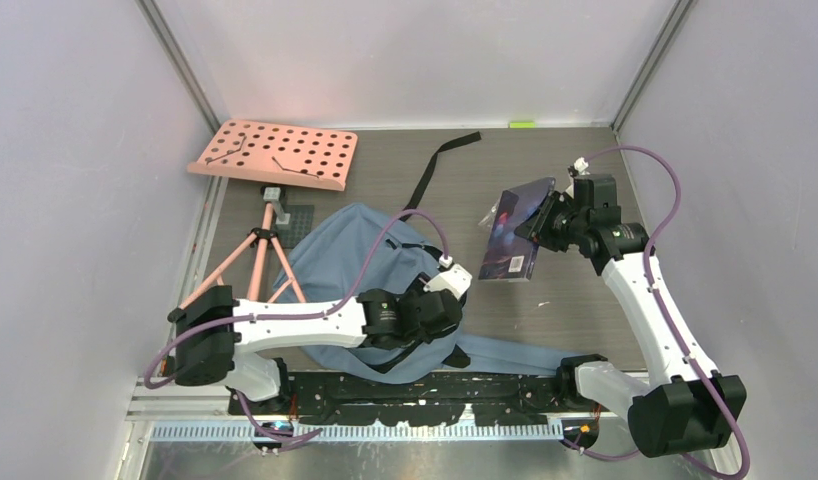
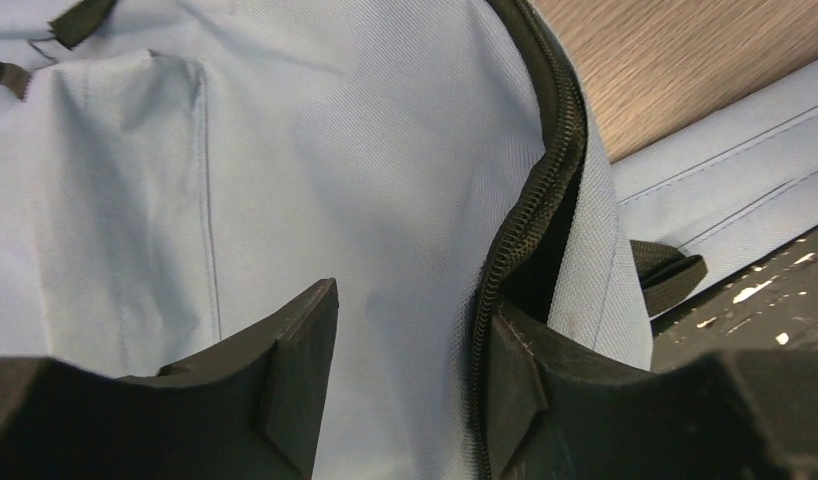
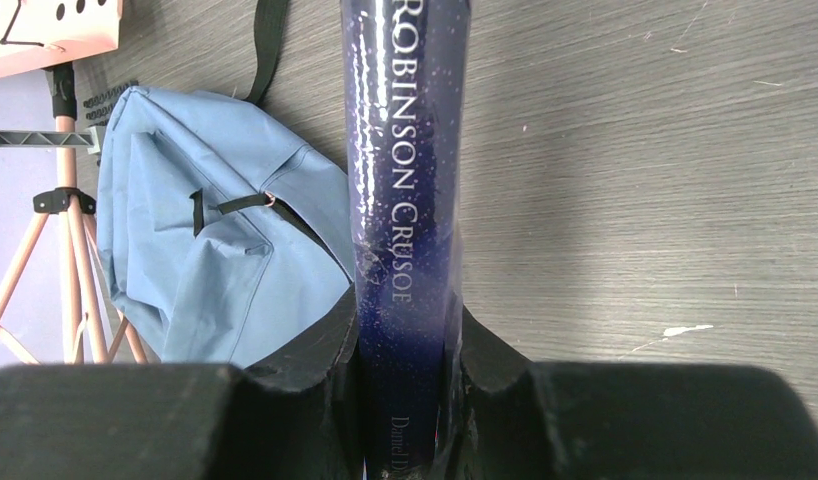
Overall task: Pack the student bag
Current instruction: Pick up the book from the center of the board, then place the book in the student bag.
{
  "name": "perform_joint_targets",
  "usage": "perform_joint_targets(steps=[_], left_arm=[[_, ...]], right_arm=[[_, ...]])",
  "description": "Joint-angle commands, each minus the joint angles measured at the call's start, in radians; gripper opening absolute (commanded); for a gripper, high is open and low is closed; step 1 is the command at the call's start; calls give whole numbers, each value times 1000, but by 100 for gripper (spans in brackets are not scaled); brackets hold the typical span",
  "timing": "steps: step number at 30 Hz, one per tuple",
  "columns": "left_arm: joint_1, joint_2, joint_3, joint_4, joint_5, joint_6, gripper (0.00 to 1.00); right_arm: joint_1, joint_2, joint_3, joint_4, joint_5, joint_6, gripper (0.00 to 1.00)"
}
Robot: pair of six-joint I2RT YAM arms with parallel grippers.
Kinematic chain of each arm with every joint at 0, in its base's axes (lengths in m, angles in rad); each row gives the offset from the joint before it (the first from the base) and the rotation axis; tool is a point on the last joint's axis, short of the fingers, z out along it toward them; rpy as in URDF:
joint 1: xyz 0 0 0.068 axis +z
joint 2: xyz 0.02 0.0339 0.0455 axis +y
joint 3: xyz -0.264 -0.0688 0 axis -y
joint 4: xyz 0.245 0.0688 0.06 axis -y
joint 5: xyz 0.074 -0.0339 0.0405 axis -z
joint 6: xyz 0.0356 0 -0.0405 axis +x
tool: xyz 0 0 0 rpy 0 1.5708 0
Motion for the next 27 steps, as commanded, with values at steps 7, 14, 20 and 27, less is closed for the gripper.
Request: perform_joint_targets(steps=[7, 14, 20, 27], left_arm=[[1, -17, 53, 12, -27, 3, 4], [75, -208, 125, -2, -37, 108, 0], [265, -318, 153, 7, 200, 182, 0], [443, -263, 243, -38, 495, 239, 0]], right_arm=[[1, -32, 54, 59, -30, 11, 1], [1, -88, 164, -34, -164, 81, 1], [3, -142, 132, -55, -311, 160, 1], [20, -189, 36, -29, -521, 237, 1]])
